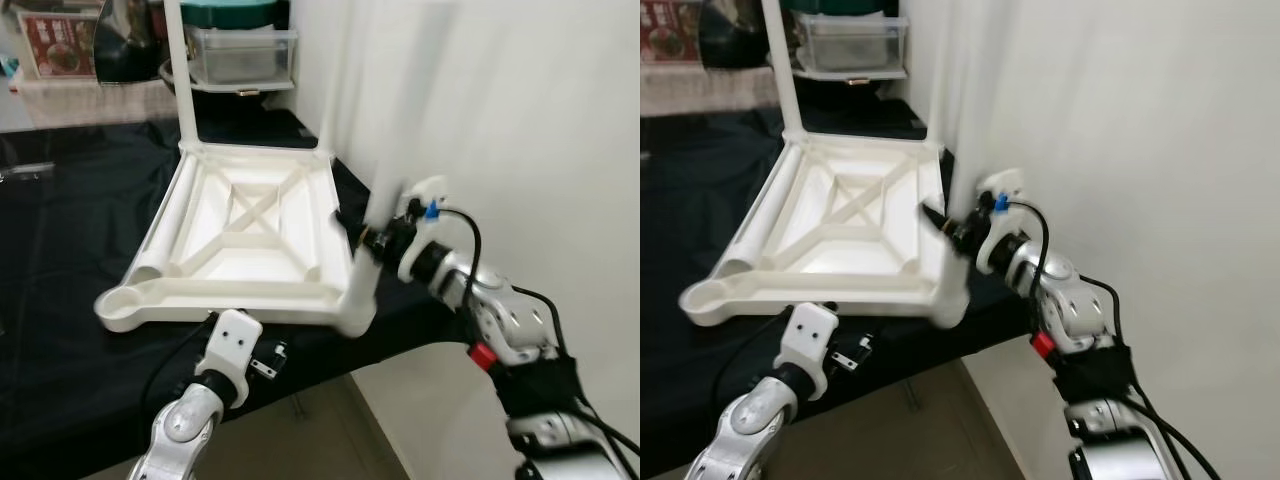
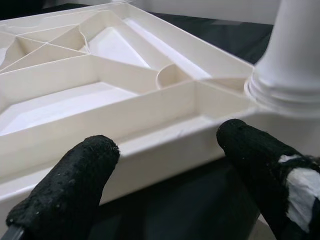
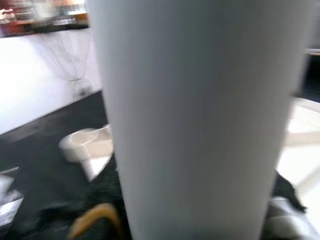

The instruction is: Building children table

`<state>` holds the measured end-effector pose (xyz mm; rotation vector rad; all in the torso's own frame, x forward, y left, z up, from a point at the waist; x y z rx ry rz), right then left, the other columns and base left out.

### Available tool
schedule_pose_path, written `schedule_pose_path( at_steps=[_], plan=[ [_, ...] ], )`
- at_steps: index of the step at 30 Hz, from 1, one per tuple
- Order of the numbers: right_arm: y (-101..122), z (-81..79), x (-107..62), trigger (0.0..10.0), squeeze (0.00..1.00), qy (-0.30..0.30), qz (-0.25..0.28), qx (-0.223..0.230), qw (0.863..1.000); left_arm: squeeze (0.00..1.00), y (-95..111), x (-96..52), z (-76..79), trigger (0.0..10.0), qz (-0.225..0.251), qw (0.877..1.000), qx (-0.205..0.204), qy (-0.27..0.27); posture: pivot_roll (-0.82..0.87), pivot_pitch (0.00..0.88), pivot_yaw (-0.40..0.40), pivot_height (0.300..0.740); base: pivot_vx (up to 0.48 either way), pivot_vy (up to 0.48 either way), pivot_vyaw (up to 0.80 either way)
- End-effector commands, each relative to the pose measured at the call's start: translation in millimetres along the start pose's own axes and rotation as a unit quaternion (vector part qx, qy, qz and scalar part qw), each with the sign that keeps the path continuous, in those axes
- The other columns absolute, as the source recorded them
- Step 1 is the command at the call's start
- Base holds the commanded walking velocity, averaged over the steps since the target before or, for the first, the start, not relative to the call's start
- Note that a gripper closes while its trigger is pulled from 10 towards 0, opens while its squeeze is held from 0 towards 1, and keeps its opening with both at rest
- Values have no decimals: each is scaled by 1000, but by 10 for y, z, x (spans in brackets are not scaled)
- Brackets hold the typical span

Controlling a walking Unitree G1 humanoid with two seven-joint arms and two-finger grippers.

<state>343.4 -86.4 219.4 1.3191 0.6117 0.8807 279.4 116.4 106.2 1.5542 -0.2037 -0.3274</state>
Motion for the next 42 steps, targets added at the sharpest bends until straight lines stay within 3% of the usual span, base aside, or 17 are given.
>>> schedule_pose_path(
  at_steps=[1,2,3,9,11,13,21,22,24,25,28,29,30,31,32,35,42],
  plan=[
    [-58,-36,-32,4588,0,17,-10,7,1000,0,-37,0,12,10000,-6,1000,3,-2,48,0,-144,740,0,0,0],
    [-58,-36,-32,4588,0,17,-10,7,1000,0,-37,0,12,10000,-6,1000,3,-2,48,0,-144,740,0,0,0],
    [-151,-23,-63,0,0,18,-16,23,999,0,-32,-3,4,10000,-6,1000,4,-1,52,0,-143,740,0,0,0],
    [-485,393,-110,0,0,-140,-120,6,983,0,-30,-9,-4,10000,-6,1000,4,-1,49,0,-140,740,0,0,0],
    [-722,768,-351,0,0,-301,-208,17,931,0,-29,-5,1,10000,-7,1000,4,-2,48,0,-140,740,0,0,0],
    [-832,925,-552,0,0,-389,-241,27,889,0,-23,2,5,10000,-6,1000,4,-3,47,0,-138,740,0,0,0],
    [-945,984,-732,0,0,-472,-269,47,839,0,-24,1,8,10000,-6,1000,4,-3,47,0,-140,740,0,0,0],
    [-984,943,-660,8588,0,-469,-270,58,839,0,-26,0,10,10000,-7,1000,4,-3,50,0,-142,740,0,0,0],
    [-1023,892,-566,8588,0,-463,-272,69,841,0,-28,-2,14,10000,-7,1000,3,-3,50,0,-142,740,0,0,0],
    [-953,874,-490,10000,118,-454,-246,70,854,0,-28,-2,14,10000,-7,1000,3,-3,50,0,-144,740,0,0,0],
    [-865,865,-420,10000,118,-452,-214,70,863,0,-29,-2,14,10000,-7,1000,3,-2,49,0,-144,740,0,0,0],
    [-791,871,-363,10000,1000,-437,-197,64,875,0,-32,-4,12,10000,-7,1000,3,-2,47,0,-147,740,0,0,0],
    [-749,876,-330,10000,1000,-427,-189,59,882,0,-34,-5,10,10000,-7,1000,2,-1,47,0,-147,740,0,0,0],
    [-687,884,-288,10000,0,-411,-173,62,893,0,-37,-4,9,10000,-7,1000,2,-1,46,0,-147,740,0,0,0],
    [-646,890,-263,10000,0,-402,-162,64,899,0,-38,-4,9,10000,-8,1000,2,-1,46,0,-147,740,0,0,0],
    [-120,561,-6,10000,0,-200,-19,51,978,0,-41,1,13,10000,-7,1000,0,-1,41,0,-147,740,0,0,0],
    [-168,66,-32,10000,0,-7,-38,6,999,0,-39,10,24,10000,-6,1000,0,-2,47,0,-151,740,0,0,0]
  ],
)
Point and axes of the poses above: a point about 5 cm out from each wrist's last joint towards the gripper, its own x axis pointing out of the wrist towards the gripper, its own y axis along the axis of the wrist's last joint, z = x × y, the point moved 3 cm from there along x, pointing out of the wrist towards the gripper, and after that the axes turned 12 degrees about -x, right-handed, at the moved point
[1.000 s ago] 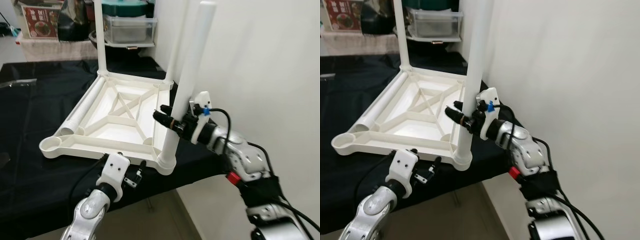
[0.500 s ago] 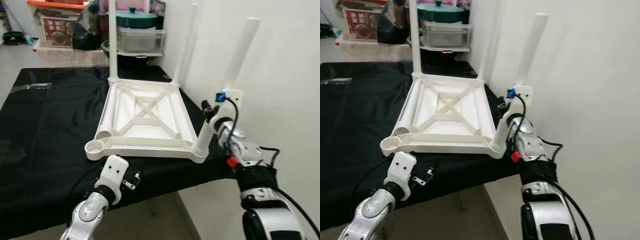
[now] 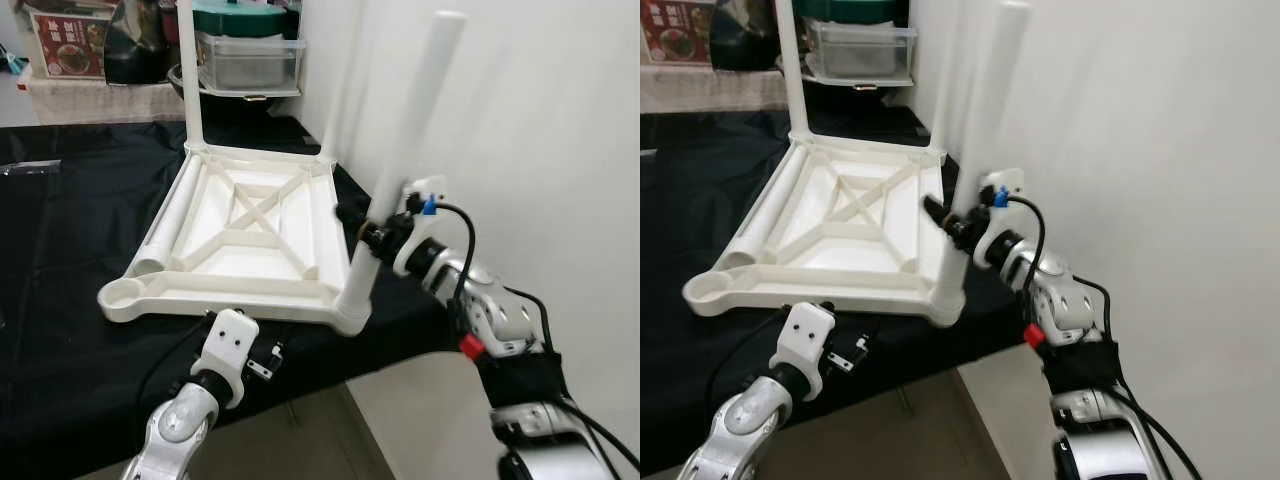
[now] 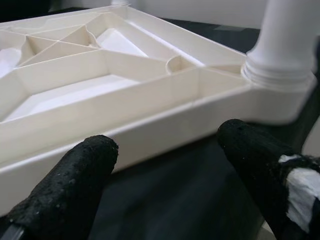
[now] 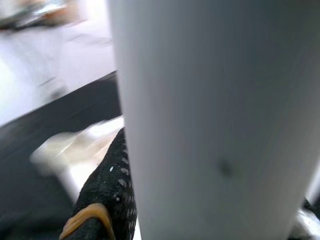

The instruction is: Building children table

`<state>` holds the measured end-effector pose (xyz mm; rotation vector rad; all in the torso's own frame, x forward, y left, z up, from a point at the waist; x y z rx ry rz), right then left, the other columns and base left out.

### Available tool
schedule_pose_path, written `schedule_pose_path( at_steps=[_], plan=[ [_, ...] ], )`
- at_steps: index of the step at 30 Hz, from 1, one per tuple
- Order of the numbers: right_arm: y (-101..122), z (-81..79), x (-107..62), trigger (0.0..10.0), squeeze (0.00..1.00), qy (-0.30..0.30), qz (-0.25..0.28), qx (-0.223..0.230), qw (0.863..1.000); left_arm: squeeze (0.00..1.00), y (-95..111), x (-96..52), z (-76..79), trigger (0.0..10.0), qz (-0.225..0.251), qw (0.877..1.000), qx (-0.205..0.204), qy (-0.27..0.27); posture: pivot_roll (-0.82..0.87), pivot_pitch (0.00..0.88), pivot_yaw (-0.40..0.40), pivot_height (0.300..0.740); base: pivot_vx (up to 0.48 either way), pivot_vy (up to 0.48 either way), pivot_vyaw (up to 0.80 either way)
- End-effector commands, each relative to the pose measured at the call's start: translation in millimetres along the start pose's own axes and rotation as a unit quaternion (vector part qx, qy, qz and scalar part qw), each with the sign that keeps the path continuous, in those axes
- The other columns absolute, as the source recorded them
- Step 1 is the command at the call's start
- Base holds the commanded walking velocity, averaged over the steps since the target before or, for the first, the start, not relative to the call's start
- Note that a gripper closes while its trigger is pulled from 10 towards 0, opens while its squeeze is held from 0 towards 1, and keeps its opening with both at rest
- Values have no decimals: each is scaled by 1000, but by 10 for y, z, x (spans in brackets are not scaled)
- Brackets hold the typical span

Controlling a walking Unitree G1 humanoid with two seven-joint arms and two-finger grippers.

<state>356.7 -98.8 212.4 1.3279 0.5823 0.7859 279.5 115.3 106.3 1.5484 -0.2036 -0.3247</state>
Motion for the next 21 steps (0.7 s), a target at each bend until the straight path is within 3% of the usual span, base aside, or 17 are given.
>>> schedule_pose_path(
  at_steps=[1,2,3,4,5,7,8,10,11,12,14,15,16,17,18,20,21],
  plan=[
    [-98,-120,-8,10000,0,41,-18,-1,999,0,-39,6,14,10000,-7,1000,3,-3,47,0,-151,740,0,0,0],
    [-114,-158,-19,7961,0,56,-18,2,998,0,-35,6,10,10000,-6,1000,4,-2,49,0,-151,740,0,0,0],
    [-130,-187,-26,4745,0,65,-18,4,998,0,-33,4,3,10000,-6,1000,4,-1,49,0,-151,740,0,0,0],
    [-140,-204,-30,4745,0,71,-19,5,997,0,-32,1,-2,10000,-6,1000,4,0,49,0,-151,740,0,0,0],
    [-153,-197,-28,0,0,66,-17,8,998,0,-32,-3,-7,10000,-7,1000,4,0,50,0,-148,740,0,0,0],
    [-192,-150,-26,0,0,50,-27,10,998,0,-33,-7,-9,10000,-7,1000,5,0,50,0,-147,740,0,0,0],
    [-265,-29,-15,0,0,6,-48,7,999,0,-34,-10,-10,10000,-8,1000,5,-1,50,0,-145,740,0,0,0],
    [-313,47,-17,0,0,-22,-63,4,998,0,-34,-12,-10,10000,-8,1000,5,-1,50,0,-145,740,0,0,0],
    [-475,327,-61,0,0,-128,-125,2,984,0,-33,-11,-9,10000,-8,1000,5,-1,49,0,-144,740,0,0,0],
    [-508,383,-81,0,0,-150,-139,2,979,0,-32,-11,-9,10000,-8,1000,5,-2,49,0,-144,740,0,0,0],
    [-637,623,-216,0,0,-252,-186,14,950,0,-31,-7,-10,10000,-8,1000,6,-2,45,0,-143,740,0,0,0],
    [-637,623,-216,0,0,-252,-186,14,950,0,-31,-7,-10,10000,-8,1000,6,-2,45,0,-143,740,0,0,0],
    [-794,819,-429,0,0,-360,-229,37,904,0,-29,0,-5,10000,-7,1000,5,-3,45,0,-142,740,0,0,0],
    [-864,871,-524,0,0,-400,-244,49,882,0,-29,4,0,10000,-7,1000,5,-3,45,0,-142,740,0,0,0],
    [-864,871,-524,0,0,-400,-244,49,882,0,-29,4,0,10000,-7,1000,5,-3,45,0,-142,740,0,0,0],
    [-941,891,-615,0,0,-438,-260,58,859,0,-27,9,15,10000,-7,1000,5,-5,51,0,-145,740,0,0,0],
    [-957,871,-609,0,0,-437,-265,54,858,0,-27,7,15,10000,-7,1000,5,-5,52,0,-144,740,0,0,0]
  ],
)
Point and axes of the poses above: a point about 5 cm out from each wrist's last joint towards the gripper, its own x axis pointing out of the wrist towards the gripper, its own y axis along the axis of the wrist's last joint, z = x × y, the point moved 3 cm from there along x, pointing out of the wrist towards the gripper, and after that the axes turned 12 degrees about -x, right-handed, at the moved point
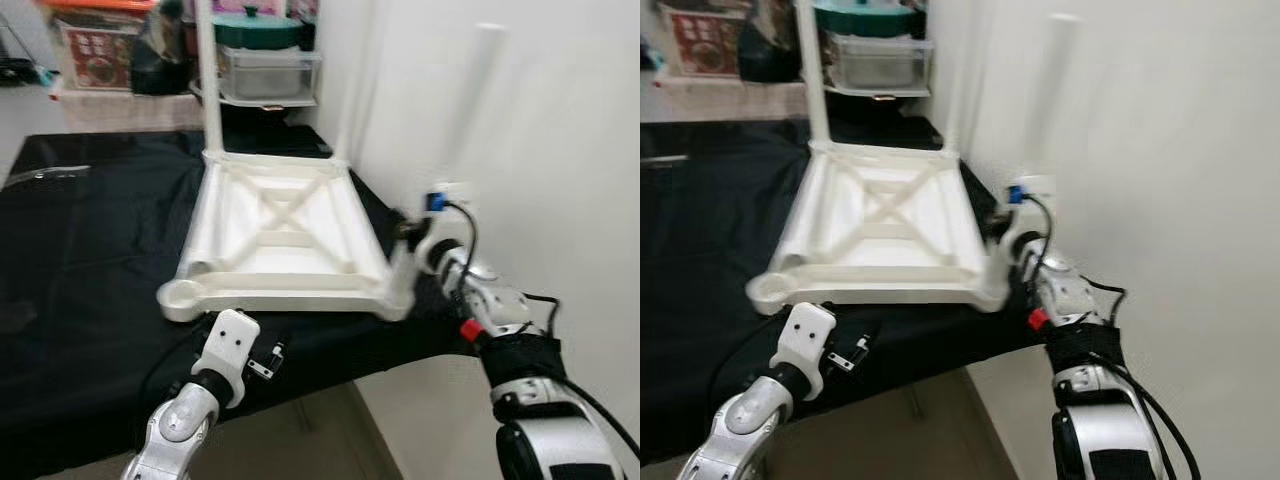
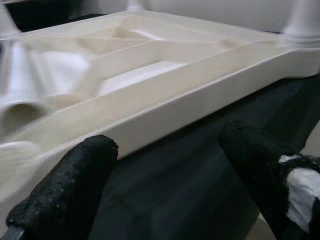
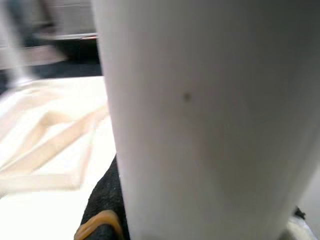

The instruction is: Building children table

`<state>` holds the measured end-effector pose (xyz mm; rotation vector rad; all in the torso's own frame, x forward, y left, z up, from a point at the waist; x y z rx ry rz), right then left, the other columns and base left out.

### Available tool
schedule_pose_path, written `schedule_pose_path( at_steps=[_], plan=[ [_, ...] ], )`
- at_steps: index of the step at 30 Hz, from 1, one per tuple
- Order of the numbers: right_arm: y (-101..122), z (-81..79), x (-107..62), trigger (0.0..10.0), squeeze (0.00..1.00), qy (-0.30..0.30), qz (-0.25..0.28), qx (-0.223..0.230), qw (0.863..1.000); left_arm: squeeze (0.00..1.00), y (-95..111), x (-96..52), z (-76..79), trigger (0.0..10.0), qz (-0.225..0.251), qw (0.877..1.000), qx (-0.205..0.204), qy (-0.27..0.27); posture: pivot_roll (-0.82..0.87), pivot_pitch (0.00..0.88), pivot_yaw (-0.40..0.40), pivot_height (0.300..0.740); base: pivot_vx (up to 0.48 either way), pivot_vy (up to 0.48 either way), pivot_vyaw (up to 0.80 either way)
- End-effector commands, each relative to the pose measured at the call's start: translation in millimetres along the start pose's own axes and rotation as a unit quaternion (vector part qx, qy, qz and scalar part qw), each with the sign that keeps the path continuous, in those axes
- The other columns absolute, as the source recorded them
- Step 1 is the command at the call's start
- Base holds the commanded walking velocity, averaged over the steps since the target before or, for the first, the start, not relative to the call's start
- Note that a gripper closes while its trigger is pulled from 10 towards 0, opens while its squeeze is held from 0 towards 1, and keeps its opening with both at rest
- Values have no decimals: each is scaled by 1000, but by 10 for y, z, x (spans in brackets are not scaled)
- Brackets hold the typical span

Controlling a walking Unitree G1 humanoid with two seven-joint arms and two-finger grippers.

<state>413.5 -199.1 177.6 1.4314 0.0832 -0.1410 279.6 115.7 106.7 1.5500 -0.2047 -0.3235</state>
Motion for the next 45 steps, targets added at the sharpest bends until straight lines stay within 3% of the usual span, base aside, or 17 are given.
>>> schedule_pose_path(
  at_steps=[1,4,5,7,8,12,13,17,23,25,26,27,29,31,33,36,45],
  plan=[
    [-515,-11,-48,0,0,-13,-109,-29,993,0,-31,7,17,10000,-7,1000,4,-5,52,0,-144,740,0,0,0],
    [-529,-104,-49,0,0,7,-115,-37,993,0,-37,1,8,10000,-8,1000,4,-4,51,0,-143,740,0,0,0],
    [-454,-200,-38,10000,0,33,-93,-20,995,0,-38,-1,6,10000,-8,1000,5,-4,51,0,-143,740,0,0,0],
    [-395,-264,-32,10000,0,50,-75,-8,996,0,-38,-1,4,10000,-9,1000,5,-4,51,0,-143,740,0,0,0],
    [-306,-324,-19,10000,1000,65,-51,4,997,0,-38,1,5,10000,-9,1000,5,-4,49,0,-143,740,0,0,0],
    [-124,-433,-3,10000,1000,104,-8,11,994,0,-32,15,14,10000,-7,1000,5,-5,47,0,-143,740,0,0,0],
    [27,-518,-35,10000,0,148,33,20,988,0,-31,18,19,10000,-7,1000,4,-6,47,0,-143,740,0,0,0],
    [348,-793,-314,10000,0,307,127,27,943,0,-34,13,20,10000,-7,1000,4,-6,47,0,-144,740,0,0,0],
    [266,-1041,-778,10000,0,484,148,-37,861,0,-37,15,25,10000,-6,1000,4,-7,48,0,-146,740,0,0,0],
    [201,-1075,-829,5647,0,505,145,-49,849,0,-36,17,29,10000,-6,1000,4,-7,48,0,-146,740,0,0,0],
    [201,-1075,-829,5647,0,505,145,-49,849,0,-36,17,29,10000,-6,1000,4,-7,48,0,-146,740,0,0,0],
    [136,-1075,-782,0,0,496,131,-58,857,0,-35,17,28,10000,-6,1000,5,-7,49,0,-145,740,0,0,0],
    [91,-1068,-760,0,0,491,121,-63,860,0,-35,17,27,10000,-6,1000,5,-7,49,0,-145,740,0,0,0],
    [-166,-889,-419,0,0,372,39,-101,922,0,-36,11,21,10000,-7,1000,6,-6,50,0,-143,740,0,0,0],
    [-227,-804,-319,0,0,325,12,-102,940,0,-36,9,19,10000,-7,1000,6,-6,50,0,-143,740,0,0,0],
    [-400,-205,-41,0,0,89,-71,-63,991,0,-38,3,13,10000,-7,1000,6,-5,53,0,-146,740,0,0,0],
    [-517,164,-65,0,0,-50,-115,-1,992,0,-38,-1,14,10000,-8,1000,6,-5,49,0,-143,740,0,0,0]
  ],
)
Point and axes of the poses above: a point about 5 cm out from each wrist's last joint towards the gripper, its own x axis pointing out of the wrist towards the gripper, its own y axis along the axis of the wrist's last joint, z = x × y, the point moved 3 cm from there along x, pointing out of the wrist towards the gripper, and after that the axes turned 12 degrees about -x, right-handed, at the moved point
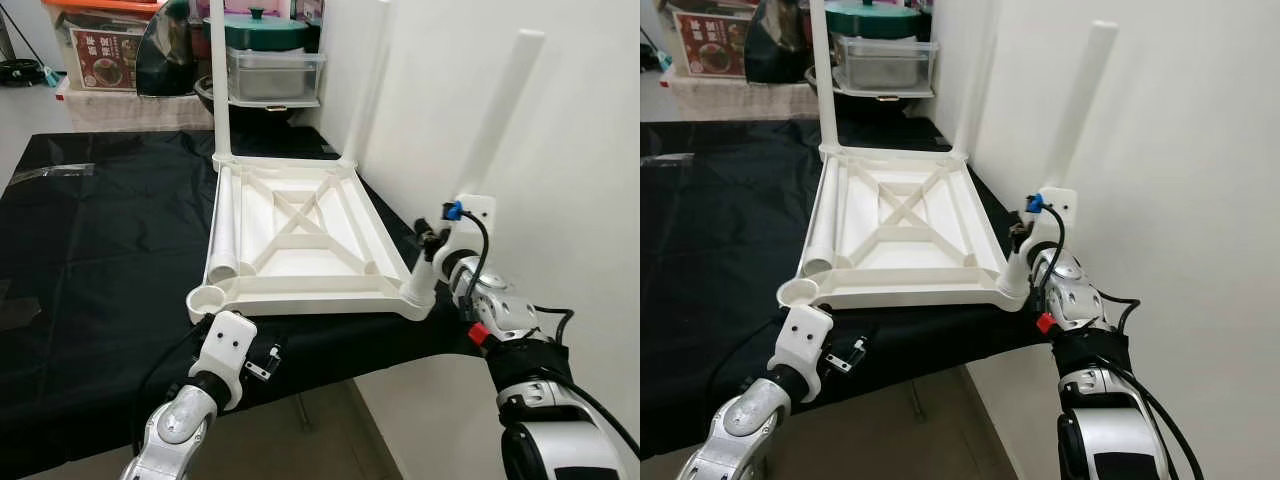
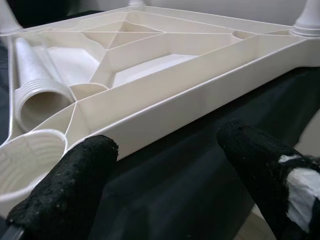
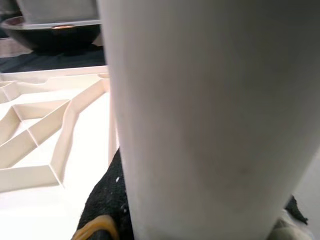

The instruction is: Building children table

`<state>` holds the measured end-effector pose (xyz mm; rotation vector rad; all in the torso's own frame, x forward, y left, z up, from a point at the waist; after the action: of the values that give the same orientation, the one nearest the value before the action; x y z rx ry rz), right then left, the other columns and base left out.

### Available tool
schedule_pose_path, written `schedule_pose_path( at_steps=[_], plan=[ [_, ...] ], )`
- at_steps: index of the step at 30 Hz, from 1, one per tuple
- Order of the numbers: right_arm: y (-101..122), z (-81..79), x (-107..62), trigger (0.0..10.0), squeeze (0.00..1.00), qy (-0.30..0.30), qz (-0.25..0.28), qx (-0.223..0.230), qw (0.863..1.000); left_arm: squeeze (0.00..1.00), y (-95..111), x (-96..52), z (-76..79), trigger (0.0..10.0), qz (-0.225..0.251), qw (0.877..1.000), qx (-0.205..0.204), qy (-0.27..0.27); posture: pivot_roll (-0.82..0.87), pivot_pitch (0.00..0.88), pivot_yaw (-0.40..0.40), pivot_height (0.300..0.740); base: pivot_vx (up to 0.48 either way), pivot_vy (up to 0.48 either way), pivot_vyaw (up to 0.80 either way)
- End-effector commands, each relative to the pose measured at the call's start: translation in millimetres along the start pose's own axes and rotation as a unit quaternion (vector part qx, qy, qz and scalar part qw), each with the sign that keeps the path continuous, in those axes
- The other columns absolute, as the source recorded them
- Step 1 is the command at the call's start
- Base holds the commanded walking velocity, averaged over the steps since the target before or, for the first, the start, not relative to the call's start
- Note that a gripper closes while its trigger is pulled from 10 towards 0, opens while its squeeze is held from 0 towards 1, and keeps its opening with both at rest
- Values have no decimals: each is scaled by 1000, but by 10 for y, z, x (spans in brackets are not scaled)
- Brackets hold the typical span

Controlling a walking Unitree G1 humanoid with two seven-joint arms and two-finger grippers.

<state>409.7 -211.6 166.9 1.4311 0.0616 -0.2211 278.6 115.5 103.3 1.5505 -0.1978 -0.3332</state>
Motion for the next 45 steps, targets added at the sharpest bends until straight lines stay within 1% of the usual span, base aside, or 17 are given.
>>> schedule_pose_path(
  at_steps=[1,2,3,6,7,8,9,14,16,24,25,27,30,32,42,43,45],
  plan=[
    [-391,59,-29,0,0,-20,-94,-7,995,0,-3,6,10,10000,-2,1000,6,-4,49,0,-143,740,0,0,0],
    [-396,-2,-22,1608,0,-11,-98,-7,995,0,-5,8,14,10000,-3,1000,6,-4,49,0,-143,740,0,0,0],
    [-340,-151,-16,10000,0,25,-84,-2,996,0,-5,12,17,10000,-3,1000,6,-5,47,0,-141,740,0,0,0],
    [-261,-269,-21,10000,0,56,-60,13,997,0,-4,15,18,10000,-3,1000,6,-6,47,0,-141,740,0,0,0],
    [-84,-456,-20,10000,1000,115,-19,28,993,0,0,21,15,10000,-2,1000,6,-6,51,0,-144,740,0,0,0],
    [-84,-456,-20,10000,1000,115,-19,28,993,0,0,21,15,10000,-2,1000,6,-6,51,0,-144,740,0,0,0],
    [84,-568,-39,10000,0,165,22,39,985,0,1,21,11,10000,-2,1000,6,-5,51,0,-144,740,0,0,0],
    [471,-865,-359,10000,0,338,135,62,929,0,-3,14,8,10000,-2,1000,5,-4,48,0,-146,740,0,0,0],
    [486,-1072,-741,10000,0,475,168,17,864,0,-8,14,9,10000,-3,1000,5,-4,49,0,-150,740,0,0,0],
    [300,-1123,-833,9529,0,516,153,-24,843,0,-8,14,5,10000,-2,1000,5,-1,55,0,-151,740,0,0,0],
    [276,-1125,-817,0,0,514,150,-26,844,0,-10,9,0,10000,-2,1000,6,-1,55,0,-151,740,0,0,0],
    [276,-1125,-817,0,0,514,150,-26,844,0,-10,9,0,10000,-2,1000,6,-1,55,0,-151,740,0,0,0],
    [-28,-782,-223,0,0,302,43,-70,950,0,-13,4,-7,10000,-3,1000,7,-1,51,0,-146,740,0,0,0],
    [-128,-521,-46,0,0,192,2,-75,979,0,-9,9,-3,10000,-3,1000,7,-2,51,0,-146,740,0,0,0],
    [-379,396,-6,0,0,-88,-98,-21,991,0,-11,3,-3,10000,-4,1000,7,-2,53,0,-145,740,0,0,0],
    [-362,304,-3,8000,0,-61,-95,-20,993,0,-15,-2,-2,10000,-4,1000,6,-3,52,0,-144,740,0,0,0],
    [-285,133,17,10000,0,-19,-70,-14,997,0,-17,-2,6,10000,-5,1000,6,-4,51,0,-143,740,0,0,0]
  ],
)
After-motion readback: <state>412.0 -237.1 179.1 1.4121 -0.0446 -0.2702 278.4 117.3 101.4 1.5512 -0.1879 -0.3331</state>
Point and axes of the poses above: a point about 5 cm out from each wrist's last joint towards the gripper, its own x axis pointing out of the wrist towards the gripper, its own y axis along the axis of the wrist's last joint, z = x × y, the point moved 3 cm from there along x, pointing out of the wrist towards the gripper, and after that the axes turned 12 degrees about -x, right-handed, at the moved point
